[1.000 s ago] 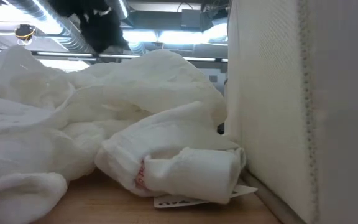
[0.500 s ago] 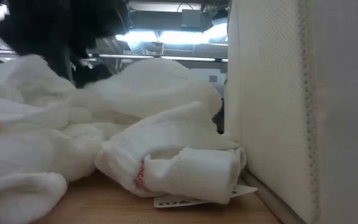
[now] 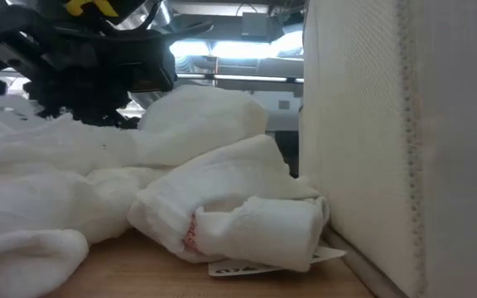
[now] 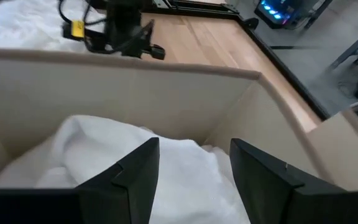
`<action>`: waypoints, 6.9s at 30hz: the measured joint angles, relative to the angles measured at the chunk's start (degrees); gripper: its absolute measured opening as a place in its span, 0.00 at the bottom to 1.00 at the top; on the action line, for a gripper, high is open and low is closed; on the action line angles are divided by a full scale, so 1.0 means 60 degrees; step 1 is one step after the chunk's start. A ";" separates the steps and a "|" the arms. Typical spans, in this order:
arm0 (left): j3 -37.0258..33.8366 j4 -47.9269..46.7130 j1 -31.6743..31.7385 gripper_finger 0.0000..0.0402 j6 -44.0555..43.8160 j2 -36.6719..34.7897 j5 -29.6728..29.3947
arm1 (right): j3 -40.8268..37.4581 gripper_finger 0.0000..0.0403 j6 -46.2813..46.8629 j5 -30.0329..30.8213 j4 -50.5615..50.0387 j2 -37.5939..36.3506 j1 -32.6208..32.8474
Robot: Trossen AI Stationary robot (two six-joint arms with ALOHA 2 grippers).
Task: Sort clothes
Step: Put the white dress into the bottom laundry organizer
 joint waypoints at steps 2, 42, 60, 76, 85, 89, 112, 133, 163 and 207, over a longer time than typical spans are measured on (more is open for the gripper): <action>0.0000 -0.0100 0.0000 0.18 0.0026 -0.0056 -0.0004 | 0.0000 0.49 -0.0017 -0.0058 0.0258 0.0000 0.0000; 0.1126 -0.2615 -0.1479 0.04 0.2751 -0.6411 -0.4693 | 0.1486 0.49 -0.8893 -0.5055 0.7037 0.0544 -0.4400; 0.1071 -0.2649 -0.1479 0.04 0.2922 -0.6404 -0.4677 | 0.1475 0.92 -0.8401 -0.8133 0.9511 0.2184 -0.5796; 0.1067 -0.1518 -0.1727 0.05 0.3788 -0.6397 -0.4645 | 0.1475 0.90 -0.8301 -0.9490 1.2447 0.3963 -0.6283; 0.1067 -0.2124 -0.1727 0.05 0.3272 -0.6399 -0.4667 | 0.1594 0.90 -0.8069 -1.0442 1.0787 0.3627 -0.6372; 0.1067 -0.2083 -0.1727 0.06 0.3278 -0.6384 -0.4674 | 0.1912 0.90 -0.7956 -1.0443 1.0620 0.3614 -0.6422; 0.1049 -0.0034 -0.1727 0.07 0.4477 -0.6054 -0.4683 | 0.2044 0.76 -0.7956 -0.8889 1.3939 0.4963 -0.6475; 0.1104 -0.3896 -0.1734 0.41 0.1370 -0.7133 -0.4539 | 0.2098 0.11 -0.9786 -0.7787 1.2923 0.4287 -0.6539; 0.1082 -0.5599 -0.1767 0.40 -0.0020 -0.8138 -0.4778 | 0.3271 0.11 -1.1813 -0.7015 1.1228 -0.0929 -0.6408; 0.1077 -0.4363 -0.1763 0.40 0.0130 -0.6297 -0.5752 | 0.8942 0.12 -0.5298 -0.3441 -0.3258 -0.0846 -0.3749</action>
